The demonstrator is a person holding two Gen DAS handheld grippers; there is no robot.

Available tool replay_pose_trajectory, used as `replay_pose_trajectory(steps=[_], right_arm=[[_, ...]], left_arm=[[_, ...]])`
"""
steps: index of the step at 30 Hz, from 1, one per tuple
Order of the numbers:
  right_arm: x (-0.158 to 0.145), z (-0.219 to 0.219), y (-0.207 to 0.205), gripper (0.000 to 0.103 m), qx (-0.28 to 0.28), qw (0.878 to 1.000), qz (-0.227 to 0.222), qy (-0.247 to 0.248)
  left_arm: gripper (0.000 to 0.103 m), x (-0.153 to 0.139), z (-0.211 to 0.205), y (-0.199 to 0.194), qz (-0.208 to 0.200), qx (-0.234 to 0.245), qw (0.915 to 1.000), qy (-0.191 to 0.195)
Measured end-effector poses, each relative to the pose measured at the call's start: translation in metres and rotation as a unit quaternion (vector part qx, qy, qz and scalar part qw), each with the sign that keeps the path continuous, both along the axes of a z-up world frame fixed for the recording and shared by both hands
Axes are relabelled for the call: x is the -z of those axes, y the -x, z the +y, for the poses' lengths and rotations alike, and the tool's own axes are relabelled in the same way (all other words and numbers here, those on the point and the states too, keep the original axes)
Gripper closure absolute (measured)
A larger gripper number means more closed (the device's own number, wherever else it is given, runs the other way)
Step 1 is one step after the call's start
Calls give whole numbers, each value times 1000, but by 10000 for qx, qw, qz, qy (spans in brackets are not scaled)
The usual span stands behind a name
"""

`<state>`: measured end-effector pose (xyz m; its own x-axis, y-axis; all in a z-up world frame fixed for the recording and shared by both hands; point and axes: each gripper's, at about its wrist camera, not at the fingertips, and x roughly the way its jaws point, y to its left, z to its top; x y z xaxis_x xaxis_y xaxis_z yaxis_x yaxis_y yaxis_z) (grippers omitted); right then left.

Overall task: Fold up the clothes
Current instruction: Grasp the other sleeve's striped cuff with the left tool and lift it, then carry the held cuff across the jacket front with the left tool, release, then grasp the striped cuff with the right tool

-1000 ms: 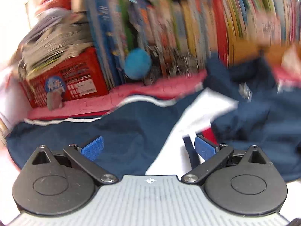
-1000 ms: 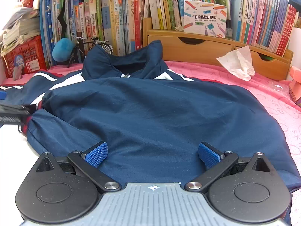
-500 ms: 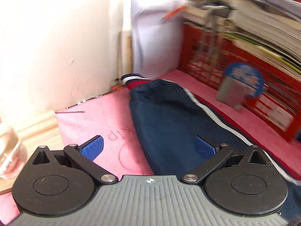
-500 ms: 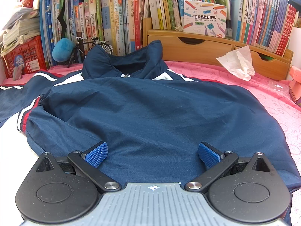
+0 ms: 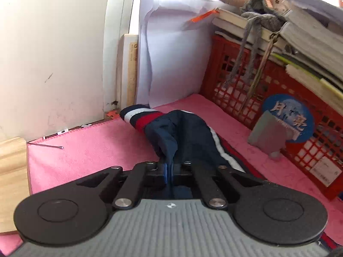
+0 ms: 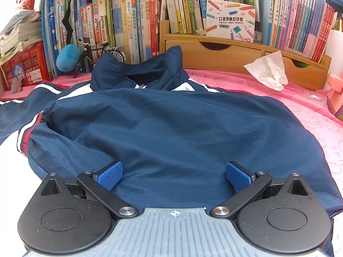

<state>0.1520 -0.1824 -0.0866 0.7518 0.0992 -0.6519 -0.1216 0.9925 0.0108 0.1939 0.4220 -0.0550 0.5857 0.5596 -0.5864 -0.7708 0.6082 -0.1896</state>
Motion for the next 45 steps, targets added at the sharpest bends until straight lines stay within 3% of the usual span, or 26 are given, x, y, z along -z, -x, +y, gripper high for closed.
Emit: replay_pose_trajectory(steps=[4,8,11,14,18,20,22,25,26,28,31,32,33,35,37,40,42,44,45], right_arm=[[0,1,0,0,7,10000,0,0],[0,1,0,0,9,10000,0,-12],[-1,0,0,0,9,10000,-1,-28],[-1,-1,0,0,12,10000,-9,-83],[-1,-10,1,0,18,9992,-54,-403],[0,-20,2,0,24,9972,-102,-745],[1,-29,3,0,33,9943,-142,-1053],[1,-36,3,0,35,9914,-173,-1298],[1,-36,3,0,34,9914,-174,-1295],[0,-37,3,0,32,9915,-175,-1288],[0,-37,4,0,29,9917,-176,-1273],[0,-37,4,0,30,9917,-177,-1272],[0,-37,4,0,31,9917,-178,-1274],[1,-38,4,0,32,9914,-183,-1295],[1,-41,7,0,212,9892,-263,-1427],[-1,-46,20,0,499,9836,-518,-1652],[-6,-46,41,0,665,9768,-914,-1818],[-17,-29,58,0,130,9759,-1104,-1880],[-22,-16,61,0,-182,9769,-1129,-1805]], left_arm=[[100,-45,-41,15,-407,735,9959,-329],[100,-89,-106,29,-796,1736,9789,-722],[100,-110,-167,41,-954,2486,9577,-1092],[100,-126,-240,55,-1214,3358,9253,-1280],[98,-108,-343,71,-1093,4437,8773,-1470],[93,-79,-390,74,-581,4863,8573,-1583],[89,-41,-427,72,200,5257,8349,-1617],[87,-2,-448,81,917,5353,8227,-1678],[86,1,-449,88,888,5329,8207,-1861],[74,3,-453,110,817,5306,8134,-2241],[50,-3,-443,143,528,5344,8127,-2260],[35,-3,-437,150,449,5269,8177,-2273],[28,-3,-430,157,384,5178,8236,-2284],[29,4,-412,165,377,4867,8421,-2293],[30,10,-394,165,527,4457,8666,-2182],[29,14,-364,161,662,4033,8993,-1556],[26,14,-352,159,548,3977,9089,-1128],[25,14,-341,157,454,3920,9158,-754],[25,14,-343,157,487,3917,9153,-807]])
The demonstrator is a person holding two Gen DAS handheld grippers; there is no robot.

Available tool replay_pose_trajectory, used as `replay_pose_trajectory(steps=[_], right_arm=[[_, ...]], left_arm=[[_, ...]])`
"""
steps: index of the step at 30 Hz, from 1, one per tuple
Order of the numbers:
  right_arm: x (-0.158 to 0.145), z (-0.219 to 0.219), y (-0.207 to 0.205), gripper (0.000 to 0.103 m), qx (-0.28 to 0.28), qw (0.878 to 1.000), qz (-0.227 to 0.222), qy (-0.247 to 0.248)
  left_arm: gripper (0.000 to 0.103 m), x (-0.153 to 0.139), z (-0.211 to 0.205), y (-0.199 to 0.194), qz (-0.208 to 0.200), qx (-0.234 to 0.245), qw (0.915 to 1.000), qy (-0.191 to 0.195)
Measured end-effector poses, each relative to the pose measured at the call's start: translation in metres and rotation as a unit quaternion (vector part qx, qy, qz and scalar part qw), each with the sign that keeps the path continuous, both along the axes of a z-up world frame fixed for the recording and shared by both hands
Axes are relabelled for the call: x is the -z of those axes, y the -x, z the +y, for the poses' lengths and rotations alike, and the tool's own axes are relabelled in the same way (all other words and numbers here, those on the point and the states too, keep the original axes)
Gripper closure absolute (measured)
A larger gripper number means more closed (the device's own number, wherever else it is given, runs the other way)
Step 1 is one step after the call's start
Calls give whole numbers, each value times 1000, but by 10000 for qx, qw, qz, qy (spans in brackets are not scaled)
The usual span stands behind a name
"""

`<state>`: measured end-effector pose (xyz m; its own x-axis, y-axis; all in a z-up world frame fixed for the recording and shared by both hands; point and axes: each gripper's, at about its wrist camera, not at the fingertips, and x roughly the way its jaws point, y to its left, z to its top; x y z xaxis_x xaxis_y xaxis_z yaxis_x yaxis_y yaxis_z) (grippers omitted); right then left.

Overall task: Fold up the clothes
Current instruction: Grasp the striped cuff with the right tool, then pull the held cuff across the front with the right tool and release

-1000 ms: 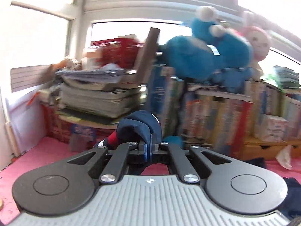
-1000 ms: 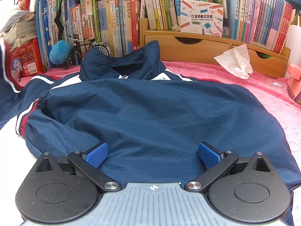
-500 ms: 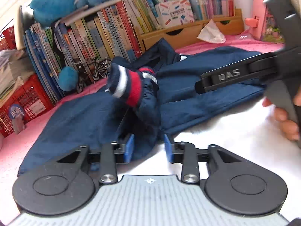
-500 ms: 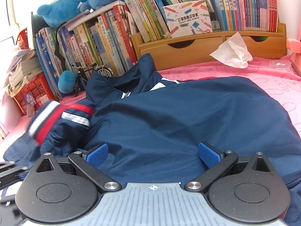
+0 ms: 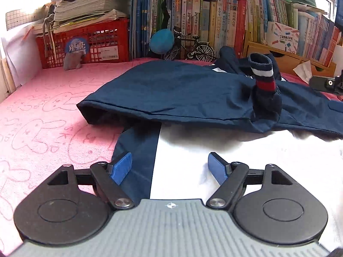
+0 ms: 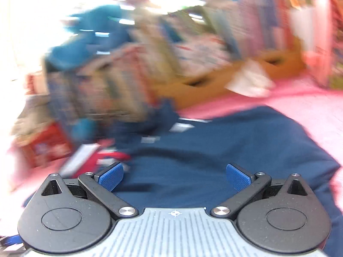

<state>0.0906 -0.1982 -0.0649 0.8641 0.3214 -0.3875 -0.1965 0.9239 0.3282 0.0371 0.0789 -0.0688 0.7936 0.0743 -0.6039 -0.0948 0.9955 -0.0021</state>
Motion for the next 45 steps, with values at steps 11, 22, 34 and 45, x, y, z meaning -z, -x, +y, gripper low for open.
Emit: replay_pose_trajectory(steps=[11,22,34,45], right_arm=[[11,95,-81,69,-402,9892,1391,230],[-51,-2,-76,74,471,9979,245,363],[-1,-66,-82,70,824,9926,865,234],[13,-49,-79,70,512,9934,1008,193]], left_arm=[[26,-12,12,24,-671,-152,9972,-285],[26,-40,22,4,-1216,-301,9892,-767],[18,-18,-7,-12,-686,2110,9616,-1618],[11,5,44,-74,-229,-34,9745,-2232]])
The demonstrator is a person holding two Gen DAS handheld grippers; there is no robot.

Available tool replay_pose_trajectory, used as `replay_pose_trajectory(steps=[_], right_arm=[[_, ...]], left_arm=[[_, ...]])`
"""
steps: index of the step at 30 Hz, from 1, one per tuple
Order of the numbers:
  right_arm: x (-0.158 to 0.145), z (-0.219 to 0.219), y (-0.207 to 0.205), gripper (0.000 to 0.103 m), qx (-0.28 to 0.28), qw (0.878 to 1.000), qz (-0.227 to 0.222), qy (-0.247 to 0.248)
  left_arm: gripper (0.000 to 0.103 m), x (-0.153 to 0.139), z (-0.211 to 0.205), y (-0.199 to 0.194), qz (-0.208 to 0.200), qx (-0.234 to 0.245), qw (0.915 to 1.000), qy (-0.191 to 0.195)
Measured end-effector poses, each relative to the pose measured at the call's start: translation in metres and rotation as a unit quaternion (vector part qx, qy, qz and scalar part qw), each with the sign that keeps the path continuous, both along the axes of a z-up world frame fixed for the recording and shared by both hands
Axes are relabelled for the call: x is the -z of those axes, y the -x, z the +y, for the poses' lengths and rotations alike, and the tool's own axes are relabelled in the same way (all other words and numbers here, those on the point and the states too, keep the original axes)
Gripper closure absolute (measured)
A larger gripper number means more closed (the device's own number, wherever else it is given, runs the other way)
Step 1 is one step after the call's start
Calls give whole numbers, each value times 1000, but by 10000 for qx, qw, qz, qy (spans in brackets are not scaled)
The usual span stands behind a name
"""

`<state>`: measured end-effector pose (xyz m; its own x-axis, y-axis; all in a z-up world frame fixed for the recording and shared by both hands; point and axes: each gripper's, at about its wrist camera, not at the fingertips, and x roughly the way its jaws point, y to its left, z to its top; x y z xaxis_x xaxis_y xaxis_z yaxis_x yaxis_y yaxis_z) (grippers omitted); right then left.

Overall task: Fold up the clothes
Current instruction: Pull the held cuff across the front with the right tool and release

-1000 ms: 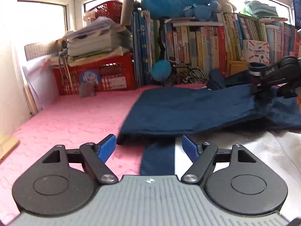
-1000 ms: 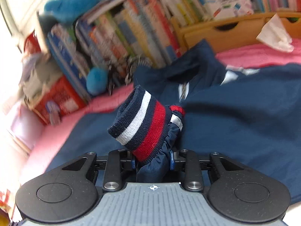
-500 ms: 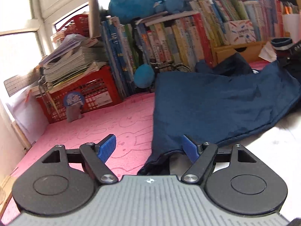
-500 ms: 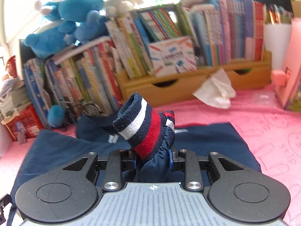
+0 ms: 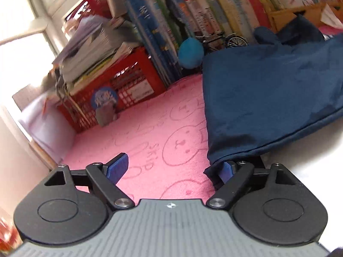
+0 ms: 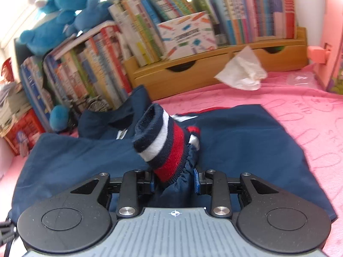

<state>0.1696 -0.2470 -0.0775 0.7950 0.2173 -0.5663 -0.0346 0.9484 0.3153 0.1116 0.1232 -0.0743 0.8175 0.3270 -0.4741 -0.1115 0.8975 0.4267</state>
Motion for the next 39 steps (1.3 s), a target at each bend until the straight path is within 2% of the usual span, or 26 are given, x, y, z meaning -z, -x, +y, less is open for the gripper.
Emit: replay_pose_trajectory(steps=[1,3,6,7,9,10,11,12,13,15,17,20,21,23,26,28,29,32,33,35,37,39], right_arm=[[3,2,0,70,0,10000,-2,-3],[8,4,-1,70,25,10000,-23,6],[16,5,-1,70,55,9999,-49,-76],[17,2,-1,69,59,9998,-55,-190],[19,-3,-1,69,71,9991,-58,-406],[20,-5,-1,69,74,9988,-58,-486],[20,-7,-2,68,77,9984,-57,-563],[21,-8,-2,68,78,9981,-57,-614],[21,-9,-3,68,79,9978,-57,-658],[22,-12,-3,68,81,9970,-58,-768],[23,-16,-3,68,85,9957,-61,-924],[28,-27,-2,64,47,9905,-96,-1369],[32,-33,-1,59,13,9864,-140,-1638],[34,-40,4,52,-23,9813,-263,-1908],[31,-38,5,44,-49,9831,-324,-1802],[30,-37,3,43,-107,9837,-312,-1767],[30,-37,3,42,-127,9838,-333,-1755],[25,-36,7,27,-153,9847,-503,-1661],[23,-35,10,20,-141,9851,-590,-1606],[19,-34,15,15,-54,9858,-769,-1494],[16,-34,21,6,117,9854,-937,-1415],[14,-35,28,1,445,9839,-1140,-1301]], left_arm=[[9,-2,5,4,5,22,10000,74],[8,-10,11,17,55,466,9989,31],[7,-27,18,41,68,934,9950,-336],[7,-37,19,46,-39,865,9952,-464],[8,-62,20,53,-286,499,9978,-343],[8,-80,19,56,-495,341,9982,39],[8,-98,15,58,-748,496,9943,574],[6,-111,9,62,-990,859,9849,1128],[4,-119,-2,61,-1132,1203,9748,1497],[2,-119,-36,44,-1144,1461,9694,1610],[7,-100,-70,10,-868,1361,9760,1461],[28,-56,-96,-52,-70,1023,9839,1464],[36,-42,-99,-67,142,868,9858,1430],[35,-24,-93,-87,231,506,9897,1321],[35,-9,-60,-100,92,-384,9951,907],[28,-2,-30,-108,169,-992,9919,780],[21,-1,-18,-107,131,-1205,9897,763],[21,-3,3,-104,251,-1591,9860,440],[22,-5,8,-103,284,-1666,9850,355],[22,-15,11,-96,131,-1583,9862,471],[22,-31,6,-86,-222,-1313,9881,767],[22,-45,-7,-83,-380,-852,9904,1017]])
